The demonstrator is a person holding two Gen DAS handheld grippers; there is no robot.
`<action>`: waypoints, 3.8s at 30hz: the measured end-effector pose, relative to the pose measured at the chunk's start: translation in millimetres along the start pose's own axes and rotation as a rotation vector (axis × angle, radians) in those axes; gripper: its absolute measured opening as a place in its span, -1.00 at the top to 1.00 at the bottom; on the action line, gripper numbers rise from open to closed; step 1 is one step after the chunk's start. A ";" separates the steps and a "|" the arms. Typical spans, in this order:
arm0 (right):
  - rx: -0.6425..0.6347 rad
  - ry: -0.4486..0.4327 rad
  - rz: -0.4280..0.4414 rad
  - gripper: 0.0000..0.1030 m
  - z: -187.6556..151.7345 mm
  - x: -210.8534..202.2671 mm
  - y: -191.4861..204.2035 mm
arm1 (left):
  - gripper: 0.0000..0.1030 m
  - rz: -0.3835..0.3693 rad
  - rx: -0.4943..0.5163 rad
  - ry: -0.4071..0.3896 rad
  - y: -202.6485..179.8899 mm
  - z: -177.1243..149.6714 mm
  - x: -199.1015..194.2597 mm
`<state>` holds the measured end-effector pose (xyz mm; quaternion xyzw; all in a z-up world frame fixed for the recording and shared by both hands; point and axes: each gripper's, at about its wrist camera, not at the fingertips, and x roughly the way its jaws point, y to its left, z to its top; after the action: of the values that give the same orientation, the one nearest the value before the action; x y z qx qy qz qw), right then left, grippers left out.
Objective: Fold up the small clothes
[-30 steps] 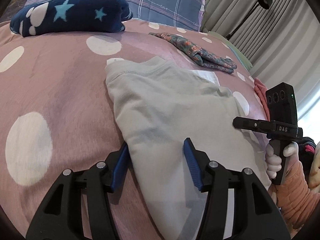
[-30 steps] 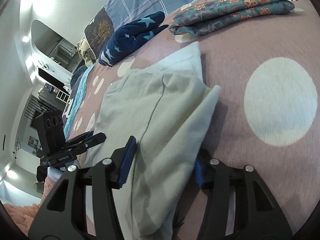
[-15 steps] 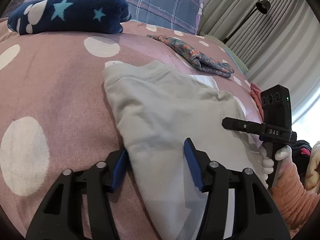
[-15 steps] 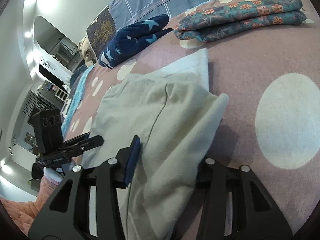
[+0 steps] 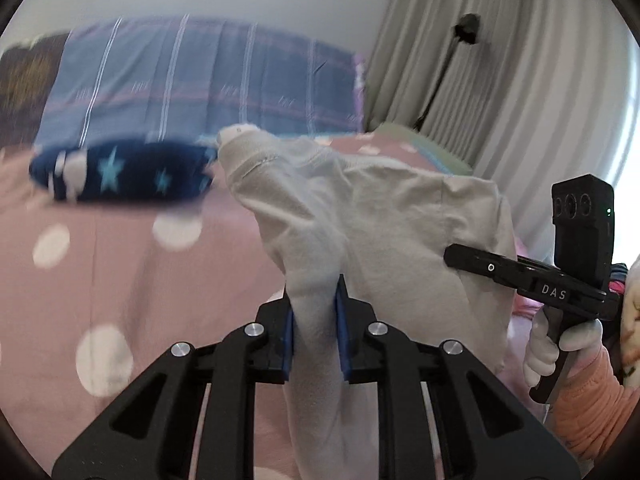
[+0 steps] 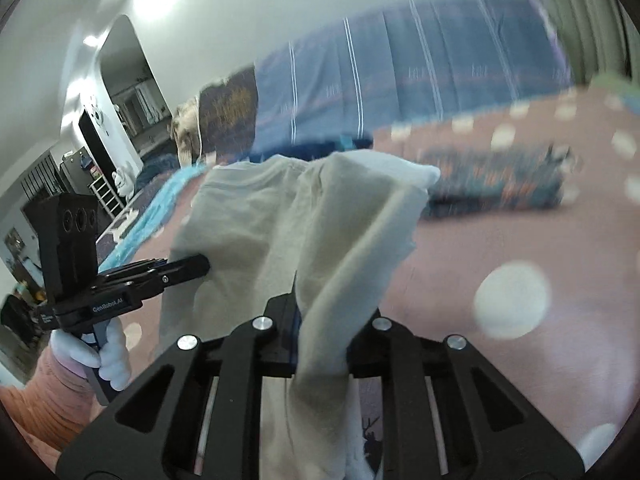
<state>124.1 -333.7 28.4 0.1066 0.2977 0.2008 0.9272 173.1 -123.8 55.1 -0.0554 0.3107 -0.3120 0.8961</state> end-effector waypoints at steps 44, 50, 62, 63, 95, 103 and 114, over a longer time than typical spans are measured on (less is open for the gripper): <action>0.192 0.081 -0.584 -0.02 169.7 148.2 -253.7 | 0.27 0.384 0.274 0.255 -5.4 145.7 317.5; 0.176 0.133 -0.573 -0.01 105.6 158.8 -259.2 | 0.28 0.453 0.427 0.222 -19.4 96.2 310.4; 0.018 0.041 -0.622 -0.43 49.1 29.0 -142.6 | -0.07 0.224 0.240 0.135 -45.0 54.0 178.8; 0.024 0.012 -0.618 -0.53 44.0 13.6 -132.5 | -0.17 0.212 0.229 0.119 -49.3 49.2 166.1; 0.089 -0.118 -0.584 -0.86 -59.5 -135.4 30.4 | -0.97 0.295 0.122 -0.109 -118.7 -43.9 -70.1; 0.067 -0.114 -0.581 -0.87 -57.1 -134.0 34.3 | -0.97 0.300 0.119 -0.051 -120.3 -48.6 -59.7; 0.066 -0.102 -0.587 -0.87 -55.5 -130.9 28.7 | -0.97 0.313 0.135 -0.043 -123.5 -48.8 -53.7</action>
<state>-14.9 -360.8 59.7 0.0560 0.2750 -0.0914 0.9555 46.6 -186.0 80.3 0.0475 0.2745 -0.1874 0.9420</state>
